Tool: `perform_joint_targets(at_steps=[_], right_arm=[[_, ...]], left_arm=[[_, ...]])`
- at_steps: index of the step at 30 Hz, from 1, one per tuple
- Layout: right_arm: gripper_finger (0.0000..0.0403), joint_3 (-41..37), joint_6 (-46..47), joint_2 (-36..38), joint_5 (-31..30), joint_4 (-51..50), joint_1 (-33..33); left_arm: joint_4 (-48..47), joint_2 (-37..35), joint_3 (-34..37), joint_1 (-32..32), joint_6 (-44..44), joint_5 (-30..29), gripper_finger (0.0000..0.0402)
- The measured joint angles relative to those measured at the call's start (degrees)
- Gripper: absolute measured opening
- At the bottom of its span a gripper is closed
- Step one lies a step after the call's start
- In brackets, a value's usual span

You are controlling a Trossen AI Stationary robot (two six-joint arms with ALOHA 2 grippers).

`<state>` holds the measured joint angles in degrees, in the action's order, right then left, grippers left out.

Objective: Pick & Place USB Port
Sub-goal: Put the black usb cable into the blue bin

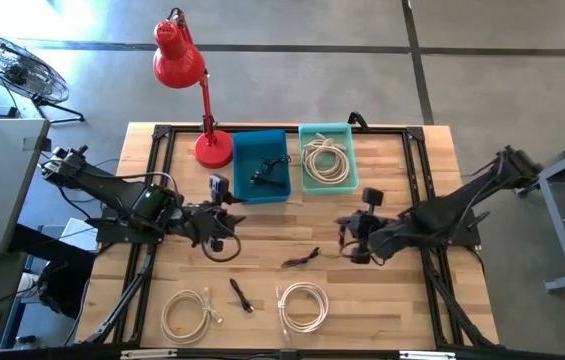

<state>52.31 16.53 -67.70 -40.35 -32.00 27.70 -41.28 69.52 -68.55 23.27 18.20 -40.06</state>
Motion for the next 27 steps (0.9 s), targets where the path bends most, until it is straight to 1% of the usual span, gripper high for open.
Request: perform_joint_targets(at_steps=[4,7,9,12,14,19,24,26,27], right_arm=[[0.0001,0.0,-16.1,1.6,-0.3,9.5,0.0],[0.0000,0.0,-25.4,1.8,0.2,15.1,-0.6],[0.0000,0.0,-30.4,1.8,1.3,17.6,-1.6],[0.0000,0.0,-35.2,1.8,3.7,20.5,-3.9],[0.0000,0.0,-36.9,1.8,4.8,21.8,-5.5],[0.0000,0.0,-40.5,1.8,7.1,25.2,-8.7],[0.0000,0.0,-45.2,1.8,11.2,30.2,-11.0],[0.0000,0.0,-47.6,1.8,13.3,32.6,-11.7],[0.0000,0.0,-48.8,1.8,14.4,33.7,-12.0]], left_arm=[[3.2,0.5,0.0,0.0,0.4,0.0,0.0213],[5.6,1.0,0.0,-0.2,3.3,0.3,0.0213],[8.9,1.6,0.0,-1.7,6.2,2.6,0.0213],[11.6,2.0,0.1,-5.6,10.2,10.0,0.0213],[13.9,1.9,0.0,-9.0,11.7,14.6,0.0213],[16.8,1.9,0.0,-17.0,14.6,28.3,0.0213],[22.3,3.5,0.0,-22.4,17.9,43.0,0.0213],[24.2,4.3,1.5,-24.1,19.2,48.8,0.0213],[26.6,4.8,2.2,-24.9,19.9,51.5,0.0213]])
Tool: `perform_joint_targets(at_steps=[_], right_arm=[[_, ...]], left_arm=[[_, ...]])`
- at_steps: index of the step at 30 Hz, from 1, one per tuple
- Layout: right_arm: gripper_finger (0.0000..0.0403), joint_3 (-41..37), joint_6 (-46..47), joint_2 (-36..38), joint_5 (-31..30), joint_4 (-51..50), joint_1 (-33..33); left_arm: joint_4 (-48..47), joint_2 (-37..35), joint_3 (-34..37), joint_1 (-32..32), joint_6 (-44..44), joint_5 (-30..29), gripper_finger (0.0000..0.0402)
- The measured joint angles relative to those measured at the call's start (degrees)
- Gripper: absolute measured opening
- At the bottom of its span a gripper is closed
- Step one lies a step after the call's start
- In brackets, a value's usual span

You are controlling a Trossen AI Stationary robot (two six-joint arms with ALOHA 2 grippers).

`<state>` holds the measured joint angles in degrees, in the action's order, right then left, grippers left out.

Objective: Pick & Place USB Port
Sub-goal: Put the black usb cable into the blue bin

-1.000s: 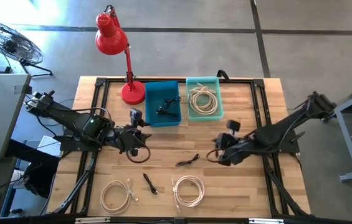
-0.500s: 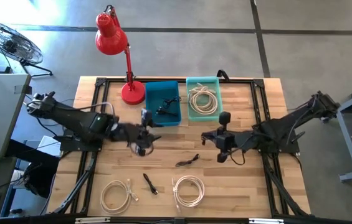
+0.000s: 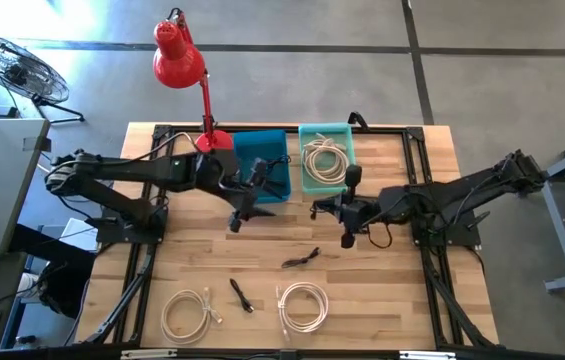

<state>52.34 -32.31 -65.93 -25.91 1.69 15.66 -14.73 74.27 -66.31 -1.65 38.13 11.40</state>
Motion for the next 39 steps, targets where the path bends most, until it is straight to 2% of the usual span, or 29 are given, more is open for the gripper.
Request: perform_joint_targets(at_steps=[3,10,15,18,23,27,39], right_arm=[[0.0000,0.0,-3.5,0.0,4.1,2.4,-0.7],[0.0000,0.0,-3.9,-0.4,12.3,3.5,-3.6],[0.0000,0.0,-3.8,-2.8,18.7,3.4,-5.7],[0.0000,0.0,-4.0,-5.5,19.3,4.9,-6.4],[0.0000,0.0,-6.2,-7.0,19.5,6.8,-6.3],[0.0000,0.0,-5.5,-6.9,20.5,7.9,-6.2],[0.0000,0.0,-4.9,-6.9,23.5,8.6,-7.7]], left_arm=[[4.4,0.6,4.1,-2.8,2.1,7.7,0.0213],[24.7,2.1,11.9,-8.2,-2.0,17.7,0.0213],[33.5,5.6,12.7,-9.7,-7.1,26.7,0.0213],[38.5,8.6,12.7,-9.6,-10.2,30.1,0.0213],[40.1,12.7,12.7,-9.6,-11.7,33.0,0.0213],[41.2,13.9,12.7,-9.6,-11.8,33.0,0.0213],[42.1,14.1,12.7,-9.6,-11.4,25.5,0.0213]])
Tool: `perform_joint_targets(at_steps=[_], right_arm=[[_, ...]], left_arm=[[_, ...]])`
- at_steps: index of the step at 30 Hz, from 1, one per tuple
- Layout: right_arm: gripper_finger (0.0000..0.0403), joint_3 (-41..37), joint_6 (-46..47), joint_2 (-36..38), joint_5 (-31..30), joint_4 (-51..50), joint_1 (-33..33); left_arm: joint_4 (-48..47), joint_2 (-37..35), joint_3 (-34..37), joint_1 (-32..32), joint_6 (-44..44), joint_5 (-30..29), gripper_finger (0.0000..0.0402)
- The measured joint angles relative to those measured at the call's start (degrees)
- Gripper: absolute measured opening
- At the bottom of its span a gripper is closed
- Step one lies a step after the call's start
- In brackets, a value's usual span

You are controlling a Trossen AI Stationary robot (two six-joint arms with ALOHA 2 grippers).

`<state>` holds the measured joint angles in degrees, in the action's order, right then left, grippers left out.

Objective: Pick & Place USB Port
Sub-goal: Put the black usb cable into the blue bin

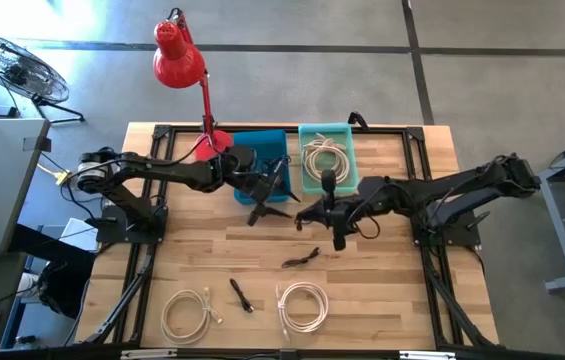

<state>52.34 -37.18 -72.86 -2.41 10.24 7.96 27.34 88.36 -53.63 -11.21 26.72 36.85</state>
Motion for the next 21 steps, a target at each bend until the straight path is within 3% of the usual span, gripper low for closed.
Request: perform_joint_targets(at_steps=[8,21], right_arm=[[0.0000,0.0,0.3,-1.2,0.1,0.0,-2.4],[0.0000,0.0,0.8,-3.8,3.0,4.0,-4.6]], left_arm=[[2.0,0.0,0.0,1.6,-0.6,-0.2,0.0213],[1.9,0.0,0.0,3.4,-0.2,-6.9,0.0212]])
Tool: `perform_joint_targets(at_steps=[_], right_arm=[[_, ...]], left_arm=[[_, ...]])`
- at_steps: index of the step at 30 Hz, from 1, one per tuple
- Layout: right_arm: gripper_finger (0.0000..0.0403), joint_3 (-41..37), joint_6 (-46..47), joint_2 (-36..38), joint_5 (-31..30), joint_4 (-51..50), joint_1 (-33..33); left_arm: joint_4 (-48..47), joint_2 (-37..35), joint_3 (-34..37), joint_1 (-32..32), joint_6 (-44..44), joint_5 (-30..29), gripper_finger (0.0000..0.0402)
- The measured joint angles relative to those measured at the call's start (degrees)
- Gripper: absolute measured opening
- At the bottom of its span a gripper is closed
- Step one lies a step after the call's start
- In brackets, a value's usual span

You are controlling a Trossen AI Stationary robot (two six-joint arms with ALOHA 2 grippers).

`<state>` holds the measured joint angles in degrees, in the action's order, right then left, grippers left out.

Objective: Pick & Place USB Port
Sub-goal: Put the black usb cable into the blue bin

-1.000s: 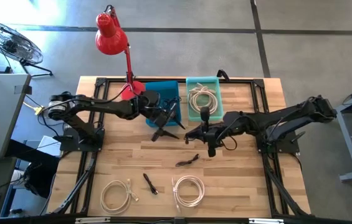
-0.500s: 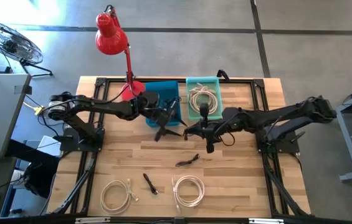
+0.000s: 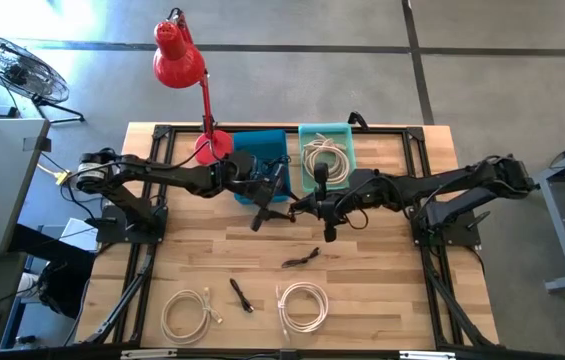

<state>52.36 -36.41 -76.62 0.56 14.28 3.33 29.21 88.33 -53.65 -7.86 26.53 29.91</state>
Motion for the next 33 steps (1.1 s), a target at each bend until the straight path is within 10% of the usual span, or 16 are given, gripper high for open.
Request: perform_joint_targets(at_steps=[4,9,24,33], right_arm=[[0.0000,0.0,1.4,0.0,0.0,-0.3,0.0],[0.0008,0.0,2.9,0.0,-0.1,-0.2,0.0],[0.0180,0.0,12.1,5.2,-15.2,-5.7,5.3],[0.0255,0.1,16.0,8.1,-35.6,-16.5,11.5]], left_arm=[[-3.2,0.0,0.0,0.0,0.5,-4.5,0.0170],[-4.8,0.0,0.0,-1.3,3.0,-3.5,0.0025],[-7.9,-0.2,0.0,-1.5,3.0,-8.5,0.0011],[-32.5,-9.7,-0.1,-1.5,8.2,-40.9,0.0011]])
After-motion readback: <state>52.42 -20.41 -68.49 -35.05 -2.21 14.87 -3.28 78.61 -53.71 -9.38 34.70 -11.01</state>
